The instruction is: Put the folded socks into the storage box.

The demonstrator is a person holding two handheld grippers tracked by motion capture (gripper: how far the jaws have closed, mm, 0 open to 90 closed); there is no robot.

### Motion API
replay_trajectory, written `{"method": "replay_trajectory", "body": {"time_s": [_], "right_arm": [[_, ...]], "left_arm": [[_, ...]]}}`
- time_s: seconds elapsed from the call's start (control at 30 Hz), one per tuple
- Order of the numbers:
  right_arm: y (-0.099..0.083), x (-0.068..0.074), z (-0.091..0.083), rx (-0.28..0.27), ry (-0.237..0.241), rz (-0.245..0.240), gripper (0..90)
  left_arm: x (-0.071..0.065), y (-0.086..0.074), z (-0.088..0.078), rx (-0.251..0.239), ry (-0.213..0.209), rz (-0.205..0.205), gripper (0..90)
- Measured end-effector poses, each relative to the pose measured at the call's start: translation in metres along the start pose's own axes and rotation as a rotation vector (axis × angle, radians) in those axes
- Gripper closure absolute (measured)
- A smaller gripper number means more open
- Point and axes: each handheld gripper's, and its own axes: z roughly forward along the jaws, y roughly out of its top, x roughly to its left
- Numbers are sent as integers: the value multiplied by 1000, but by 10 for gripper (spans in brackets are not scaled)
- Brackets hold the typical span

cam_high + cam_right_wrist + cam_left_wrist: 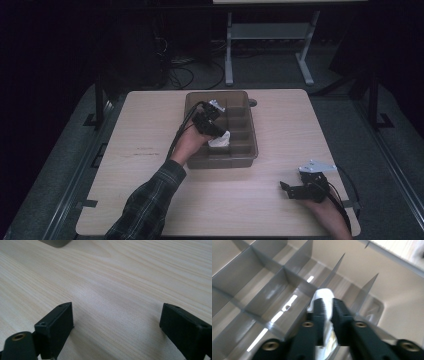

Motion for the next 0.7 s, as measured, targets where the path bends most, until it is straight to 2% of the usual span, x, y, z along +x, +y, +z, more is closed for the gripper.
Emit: {"method": "replay_trajectory", "body": {"time_s": [0.07, 0.27, 0.4, 0.57, 0.63, 0.7], "right_arm": [[0, 0, 0, 0, 0, 0, 113], [0, 0, 0, 0, 0, 0, 113], [0, 0, 0, 0, 0, 0, 113], [0, 0, 0, 0, 0, 0, 113], [0, 0, 0, 0, 0, 0, 113], [0, 0, 0, 0, 0, 0, 113]], "left_arm": [[0, -1, 6, 9, -6, -11, 900], [2, -8, 27, 54, -24, -38, 900], [5, -12, 34, 60, -30, -60, 900], [6, -15, 40, 72, -27, -65, 900], [4, -15, 42, 91, -12, -48, 900], [4, -14, 43, 99, -9, -48, 900]]}}
